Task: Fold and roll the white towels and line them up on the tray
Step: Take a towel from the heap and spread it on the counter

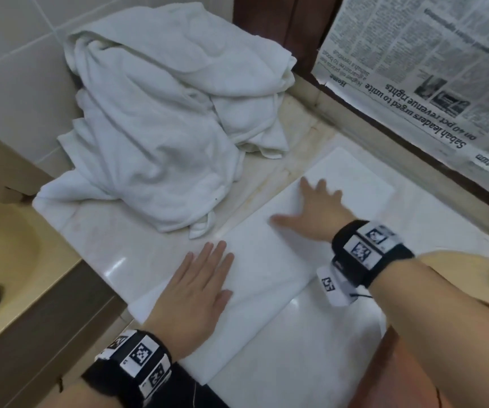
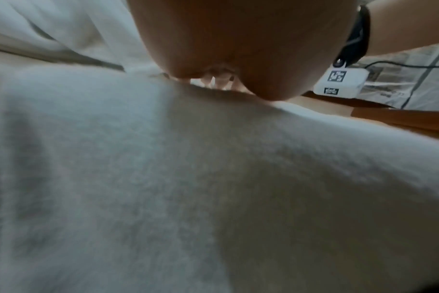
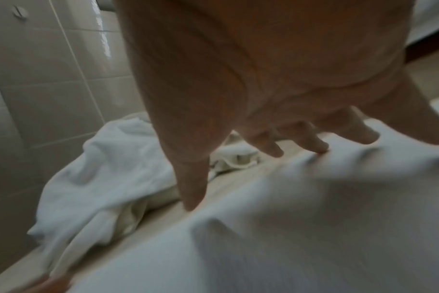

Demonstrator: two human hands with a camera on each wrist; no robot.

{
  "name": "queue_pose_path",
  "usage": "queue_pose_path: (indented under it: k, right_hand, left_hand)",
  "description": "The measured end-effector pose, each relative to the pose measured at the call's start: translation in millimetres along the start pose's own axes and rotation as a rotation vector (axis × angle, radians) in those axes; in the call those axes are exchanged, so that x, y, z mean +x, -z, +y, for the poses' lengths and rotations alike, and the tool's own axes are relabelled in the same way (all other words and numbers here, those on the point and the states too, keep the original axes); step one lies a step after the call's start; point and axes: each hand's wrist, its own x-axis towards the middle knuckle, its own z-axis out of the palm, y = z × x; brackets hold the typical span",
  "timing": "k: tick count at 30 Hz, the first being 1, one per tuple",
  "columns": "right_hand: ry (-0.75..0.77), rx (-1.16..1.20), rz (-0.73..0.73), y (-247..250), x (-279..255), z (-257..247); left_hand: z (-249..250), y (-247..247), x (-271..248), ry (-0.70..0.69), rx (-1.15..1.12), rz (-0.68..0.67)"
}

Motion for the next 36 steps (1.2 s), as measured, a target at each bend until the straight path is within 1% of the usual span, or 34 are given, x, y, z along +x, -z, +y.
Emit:
queue_pose_path:
  k: [1, 2, 5, 7, 11, 14, 16, 17, 19, 20, 21, 23, 27, 30, 33, 35, 36]
  right_hand:
    - [-0.006, -0.046, -0.051, -7.8, 1.9, 4.7]
    - [-0.014, -0.068, -0.066, -8.3, 6.3, 12.2]
    - [-0.046, -0.072, -0.054, 15.5, 27.6, 38.1]
    - [-0.039, -0.056, -0.064, 31.8, 39.5, 49.8]
    - [-0.018, -0.037, -0.066, 43.6, 48.6, 56.8]
    - [-0.054, 0.067, -0.036, 43.1, 35.6, 47.1]
    - [-0.036, 0.122, -0.029, 33.6, 13.2, 28.0]
    - [-0.003, 0.116, -0.048, 23.3, 1.0, 16.2]
    - [0.065, 0.061, -0.149, -2.4, -20.3, -1.8]
    - [0.077, 0.036, -0.19, -13.4, -24.5, -3.9]
    - [0.078, 0.021, -0.2, -20.0, -22.1, 0.4]
    - [0.062, 0.028, -0.16, -13.2, -8.9, 18.2]
    - [0.041, -0.046, -0.077, 35.4, 28.0, 57.2]
    - [0.001, -0.067, -0.079, 56.8, 40.8, 67.9]
    - [-0.022, 0.012, -0.03, 53.0, 29.7, 49.3]
    - [0.007, 0.085, 0.003, 36.4, 10.6, 24.2]
    - [0.033, 0.091, -0.019, 22.7, 0.7, 11.7]
  left_hand:
    - [1.1, -1.3, 0.1, -0.015, 0.013, -0.044]
    - [1.9, -0.9, -0.8, -0.021, 0.025, -0.082]
    - [3.0, 2.5, -1.5, -0.023, 0.054, -0.154]
    - [5.7, 4.8, -0.4, -0.007, 0.057, -0.206]
    - [13.1, 8.9, 7.3, 0.018, 0.05, -0.271]
    - [15.7, 10.7, 9.5, 0.023, 0.028, -0.263]
    - [14.3, 10.1, 8.9, 0.017, 0.016, -0.248]
    - [13.4, 9.9, 8.4, 0.017, 0.008, -0.237]
    - [11.0, 9.4, 7.6, 0.015, -0.013, -0.211]
    - [9.3, 9.6, 6.6, 0.014, -0.024, -0.201]
    - [7.6, 10.7, 5.1, 0.012, -0.034, -0.196]
    - [2.4, 12.3, 0.5, -0.001, -0.051, -0.195]
    - [-4.3, 15.6, -7.0, -0.042, -0.04, -0.223]
    - [-0.9, 13.9, -4.3, -0.049, -0.007, -0.226]
    - [3.7, 11.1, -0.5, -0.031, 0.005, -0.22]
    - [3.9, 9.9, 0.2, -0.026, -0.004, -0.223]
    - [3.6, 9.3, 0.5, -0.026, -0.008, -0.224]
